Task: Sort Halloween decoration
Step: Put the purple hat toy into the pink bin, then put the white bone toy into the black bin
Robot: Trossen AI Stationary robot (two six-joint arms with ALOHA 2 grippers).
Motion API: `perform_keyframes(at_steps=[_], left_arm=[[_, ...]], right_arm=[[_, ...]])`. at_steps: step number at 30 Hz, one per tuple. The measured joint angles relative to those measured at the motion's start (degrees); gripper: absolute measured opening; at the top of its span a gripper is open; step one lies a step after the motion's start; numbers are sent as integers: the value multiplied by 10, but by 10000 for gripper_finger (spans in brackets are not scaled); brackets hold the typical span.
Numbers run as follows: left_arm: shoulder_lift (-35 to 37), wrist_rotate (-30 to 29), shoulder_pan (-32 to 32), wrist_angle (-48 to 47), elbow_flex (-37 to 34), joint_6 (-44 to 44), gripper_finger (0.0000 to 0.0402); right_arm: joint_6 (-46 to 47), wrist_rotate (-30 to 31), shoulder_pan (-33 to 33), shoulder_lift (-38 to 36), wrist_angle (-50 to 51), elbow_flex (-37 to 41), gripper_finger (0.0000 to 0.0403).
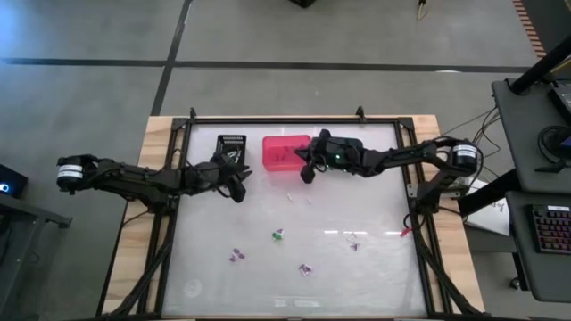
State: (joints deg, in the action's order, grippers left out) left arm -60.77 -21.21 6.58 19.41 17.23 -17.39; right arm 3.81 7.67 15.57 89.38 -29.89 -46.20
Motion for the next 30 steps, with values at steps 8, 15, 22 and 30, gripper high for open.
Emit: perform_keyframes(at_steps=[8,15,22,30], left_arm=[[0,15,-16,-1,0,-7,79],[0,15,-18,1,0,-10,79],[0,19,-19,6,0,-12,79],[0,28,-26,15,0,-14,79]], right_arm=[[0,0,15,35,26,-42,9],[17,-1,17,45,95,-82,16],[22,-1,17,45,114,-95,65],[23,-7,15,36,132,-98,107]])
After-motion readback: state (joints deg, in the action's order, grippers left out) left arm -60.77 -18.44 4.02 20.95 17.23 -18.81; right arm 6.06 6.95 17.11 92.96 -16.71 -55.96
